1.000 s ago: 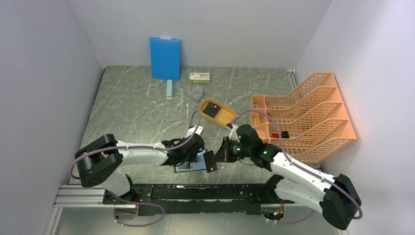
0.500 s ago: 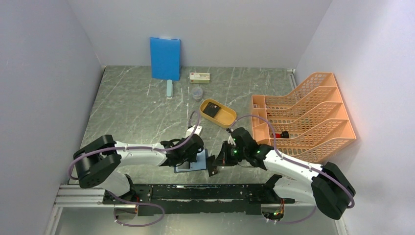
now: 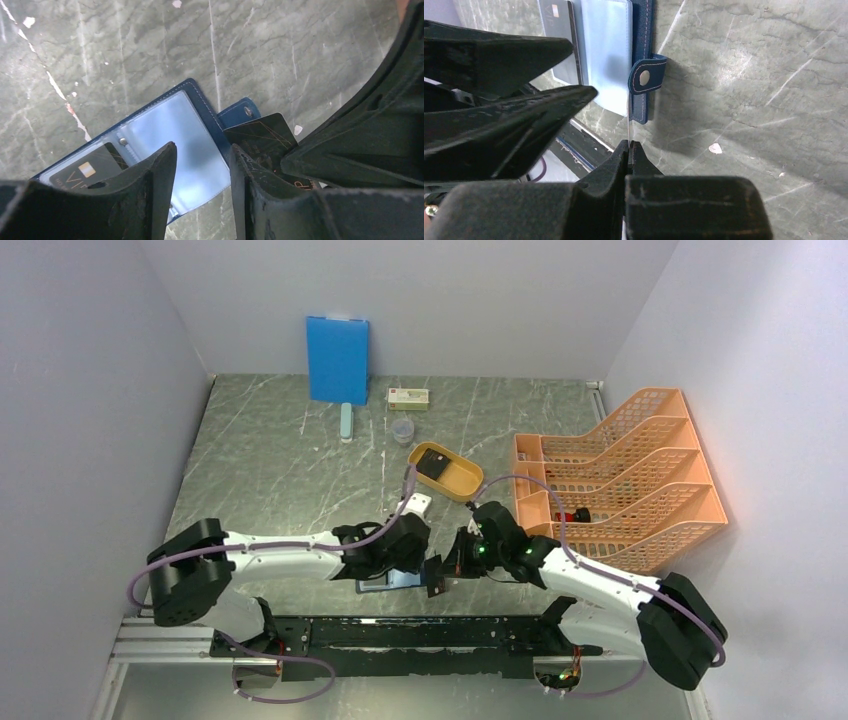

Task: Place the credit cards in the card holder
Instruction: Turn over the card slot in the card holder.

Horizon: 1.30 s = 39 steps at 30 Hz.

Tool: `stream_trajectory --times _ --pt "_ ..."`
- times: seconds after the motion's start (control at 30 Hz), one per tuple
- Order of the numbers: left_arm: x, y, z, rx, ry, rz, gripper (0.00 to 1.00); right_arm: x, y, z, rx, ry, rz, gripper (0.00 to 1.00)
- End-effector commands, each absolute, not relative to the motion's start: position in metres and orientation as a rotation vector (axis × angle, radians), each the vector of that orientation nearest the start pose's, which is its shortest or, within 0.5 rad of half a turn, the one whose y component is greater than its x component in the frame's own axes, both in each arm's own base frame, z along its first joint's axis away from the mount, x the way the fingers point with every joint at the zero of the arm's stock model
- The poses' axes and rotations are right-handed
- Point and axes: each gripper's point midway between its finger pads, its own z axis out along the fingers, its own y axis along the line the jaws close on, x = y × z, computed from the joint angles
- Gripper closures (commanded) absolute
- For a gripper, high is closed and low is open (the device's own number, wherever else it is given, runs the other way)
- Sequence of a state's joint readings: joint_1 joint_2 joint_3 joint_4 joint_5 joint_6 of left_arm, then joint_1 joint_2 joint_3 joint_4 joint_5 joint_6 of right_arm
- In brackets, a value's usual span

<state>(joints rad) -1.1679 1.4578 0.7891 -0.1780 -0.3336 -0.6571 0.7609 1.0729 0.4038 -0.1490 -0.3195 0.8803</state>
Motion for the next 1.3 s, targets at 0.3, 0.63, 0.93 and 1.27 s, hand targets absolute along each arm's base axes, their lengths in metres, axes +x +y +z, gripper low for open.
stream_trajectory --times 0.3,0.63,0.93,1.27 --pt "0.173 -0.298 0.028 0.495 2.423 -0.24 0.49 0.129 0.236 0.052 0.017 2.656 1.029 1.0" --pt "0.166 -0.276 -0.012 0.548 2.485 -0.095 0.74 0.129 0.238 0.054 0.016 2.652 1.04 1.0" --pt "0.163 -0.265 -0.015 0.526 2.489 -0.085 0.95 0.129 0.245 0.059 -0.009 2.639 1.091 1.0" --pt "0.158 -0.26 -0.021 0.508 2.497 -0.119 0.95 0.13 0.257 0.065 -0.044 2.622 1.17 1.0"
